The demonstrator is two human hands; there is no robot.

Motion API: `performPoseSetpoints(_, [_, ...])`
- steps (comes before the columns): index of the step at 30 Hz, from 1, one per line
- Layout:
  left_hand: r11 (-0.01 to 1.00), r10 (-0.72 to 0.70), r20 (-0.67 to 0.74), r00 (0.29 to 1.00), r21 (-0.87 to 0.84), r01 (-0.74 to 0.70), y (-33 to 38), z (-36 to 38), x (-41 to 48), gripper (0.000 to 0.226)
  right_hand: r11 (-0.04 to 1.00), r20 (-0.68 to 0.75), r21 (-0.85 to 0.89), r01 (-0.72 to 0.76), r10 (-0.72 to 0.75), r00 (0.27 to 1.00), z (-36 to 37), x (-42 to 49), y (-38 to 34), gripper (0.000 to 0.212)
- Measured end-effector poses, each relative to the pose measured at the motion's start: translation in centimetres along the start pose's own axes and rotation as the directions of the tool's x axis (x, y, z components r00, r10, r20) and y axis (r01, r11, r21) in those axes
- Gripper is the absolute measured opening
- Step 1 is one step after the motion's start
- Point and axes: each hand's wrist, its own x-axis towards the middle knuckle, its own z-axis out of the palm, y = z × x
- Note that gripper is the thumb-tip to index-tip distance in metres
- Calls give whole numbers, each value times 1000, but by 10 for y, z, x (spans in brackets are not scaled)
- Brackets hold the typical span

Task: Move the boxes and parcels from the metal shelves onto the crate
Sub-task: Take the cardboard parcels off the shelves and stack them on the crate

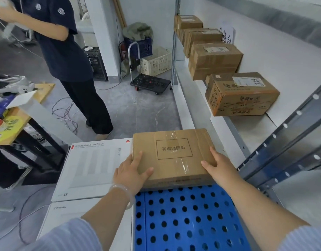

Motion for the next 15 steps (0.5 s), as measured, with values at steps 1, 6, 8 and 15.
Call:
performPoseSetpoints(1, [1000, -12, 3, 1000, 9, 11, 1, -1, -1, 81, 1000, -13, -23, 14, -14, 1000, -1, -2, 0, 79])
performPoseSetpoints(6, [995, 19, -82, 996, 104, -10, 14, -4, -21, 81, 979, -51, -182, 89, -100, 994, -8, -24, 1, 84])
performPoseSetpoints(8, [987, 78, -105, 991, 147, -62, 24, -4, -34, 81, 962, -47, -246, 117, -132, 990, -9, -37, 2, 87])
performPoseSetpoints(15, [926, 309, -110, 945, 261, -273, 73, 2, -83, 80, 899, -95, -387, 204, -260, 961, -15, -103, 14, 100])
